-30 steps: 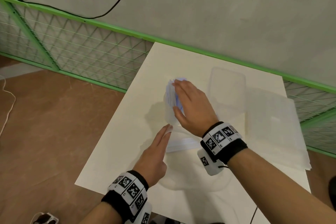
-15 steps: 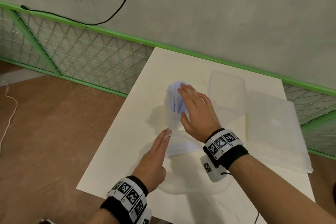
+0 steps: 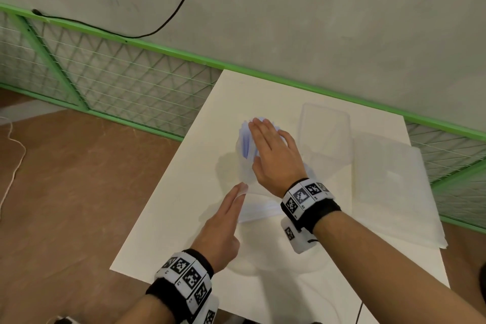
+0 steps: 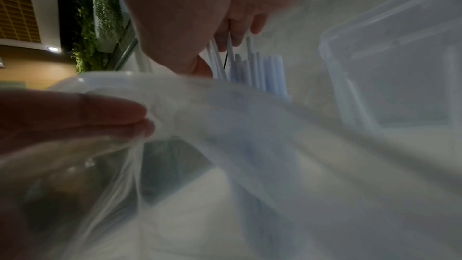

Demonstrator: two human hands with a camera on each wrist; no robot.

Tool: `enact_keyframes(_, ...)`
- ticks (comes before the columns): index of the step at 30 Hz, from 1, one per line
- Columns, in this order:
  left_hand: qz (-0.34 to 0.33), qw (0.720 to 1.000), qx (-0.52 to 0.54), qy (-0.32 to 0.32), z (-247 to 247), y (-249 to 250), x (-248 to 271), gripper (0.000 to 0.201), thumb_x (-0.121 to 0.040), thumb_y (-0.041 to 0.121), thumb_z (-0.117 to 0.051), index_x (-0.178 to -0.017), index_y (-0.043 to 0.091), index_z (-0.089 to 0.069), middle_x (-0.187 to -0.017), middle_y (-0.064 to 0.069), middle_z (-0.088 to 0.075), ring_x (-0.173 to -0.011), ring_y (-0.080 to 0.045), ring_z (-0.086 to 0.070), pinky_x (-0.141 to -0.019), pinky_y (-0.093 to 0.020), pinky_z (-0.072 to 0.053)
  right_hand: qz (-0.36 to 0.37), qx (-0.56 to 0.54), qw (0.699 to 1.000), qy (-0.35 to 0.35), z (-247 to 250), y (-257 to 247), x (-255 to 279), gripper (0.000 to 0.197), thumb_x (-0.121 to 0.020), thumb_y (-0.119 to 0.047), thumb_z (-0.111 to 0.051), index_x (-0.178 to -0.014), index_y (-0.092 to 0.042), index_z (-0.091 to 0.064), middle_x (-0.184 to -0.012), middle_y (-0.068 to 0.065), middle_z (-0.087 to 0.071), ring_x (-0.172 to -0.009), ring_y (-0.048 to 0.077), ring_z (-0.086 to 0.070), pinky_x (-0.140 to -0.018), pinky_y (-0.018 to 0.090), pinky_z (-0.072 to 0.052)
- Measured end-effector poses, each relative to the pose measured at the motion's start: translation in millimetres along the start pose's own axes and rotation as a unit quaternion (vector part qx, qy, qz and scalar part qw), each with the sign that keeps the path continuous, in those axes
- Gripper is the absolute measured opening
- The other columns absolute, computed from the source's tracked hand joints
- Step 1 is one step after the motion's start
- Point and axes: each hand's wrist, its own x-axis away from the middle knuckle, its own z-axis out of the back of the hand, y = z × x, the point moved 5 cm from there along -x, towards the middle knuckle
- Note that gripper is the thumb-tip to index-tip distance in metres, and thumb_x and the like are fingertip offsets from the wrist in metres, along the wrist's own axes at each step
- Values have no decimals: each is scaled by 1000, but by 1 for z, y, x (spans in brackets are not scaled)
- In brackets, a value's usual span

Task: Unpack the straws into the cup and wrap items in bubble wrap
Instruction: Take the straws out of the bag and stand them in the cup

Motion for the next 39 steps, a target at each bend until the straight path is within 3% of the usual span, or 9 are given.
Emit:
enact_keyframes(9, 22, 1000, 12, -8, -1, -4, 1, 105, -70, -18, -41, -156, 34, -11, -156, 34, 6, -132, -13, -45, -88, -9, -39, 26, 23, 999, -25, -20, 2, 9, 68, -79, -14, -58, -144, -6, -42, -152, 7, -41, -144, 24, -31, -114, 40, -20)
enact_keyframes(15, 27, 1000, 4, -7, 1, -3, 2, 106, -70, -17, -42, -155, 38, -9, -154, 38, 7, -122, -11, -52, -85, -20, -51, 11, -10, 1000, -3, -6, 10, 14, 79, -87, -36, -49, -154, -11, -18, -163, 3, -14, -150, 17, -12, -118, 37, -12)
enact_keyframes(20, 32, 999, 2, -10, 1, -1, 2, 104, -71, -17, -41, -155, 36, -10, -156, 35, 6, -128, -8, -47, -87, -18, -49, -1, -5, 998, -68, -22, 16, 24, 79, -88, -42, -50, -153, -6, -22, -162, 7, -18, -150, 22, -13, -117, 45, -25)
enact_keyframes(27, 34, 999, -2, -22, -1, -2, 0, 106, -69, -17, -40, -155, 38, -10, -154, 38, 8, -116, -13, -56, -88, -30, -53, 27, -50, 998, -12, -3, 5, 9, 76, -93, -41, -43, -155, -10, -12, -164, 4, -9, -151, 18, -5, -120, 36, -11)
enact_keyframes(31, 35, 999, 4, -20, 0, -1, 1, 107, -70, -17, -41, -155, 39, -8, -154, 38, 8, -117, -13, -55, -89, -26, -52, 22, -16, 997, -78, -18, -3, 12, 71, -97, -54, -23, -155, -13, -18, -163, 0, -14, -151, 18, 0, -118, 47, -16)
enact_keyframes(33, 35, 999, 4, -18, 1, -2, 2, 106, -71, -17, -41, -154, 40, -8, -153, 39, 8, -114, -13, -56, -85, -23, -52, 13, -58, 997, -42, 1, -5, 9, 62, -98, -47, -22, -152, -17, -28, -161, -3, -22, -151, 17, -6, -118, 46, -13)
enact_keyframes(35, 38, 999, 2, -17, 2, -4, 3, 106, -71, -16, -41, -153, 41, -8, -153, 39, 9, -110, -13, -58, -80, -23, -52, 46, -122, 990, 61, 33, -16, 16, 43, -91, -24, -34, -128, -15, -55, -141, 0, -51, -138, 22, -38, -108, 41, -29)
enact_keyframes(37, 39, 999, 3, -16, 2, -7, 3, 105, -72, -14, -42, -153, 42, -8, -151, 42, 11, -111, -12, -58, -75, -16, -49, 100, -197, 967, 126, 50, -31, 40, 30, -74, -9, -38, -87, -13, -65, -93, 1, -66, -89, 24, -62, -76, 37, -45)
enact_keyframes(39, 43, 999, 9, -22, 1, -8, 4, 105, -73, -15, -43, -153, 43, -6, -149, 44, 14, -115, -9, -55, -71, -6, -42, 118, -212, 970, 28, 34, -50, 68, 24, -71, -9, -38, -71, -16, -61, -70, 0, -59, -63, 24, -57, -55, 33, -47)
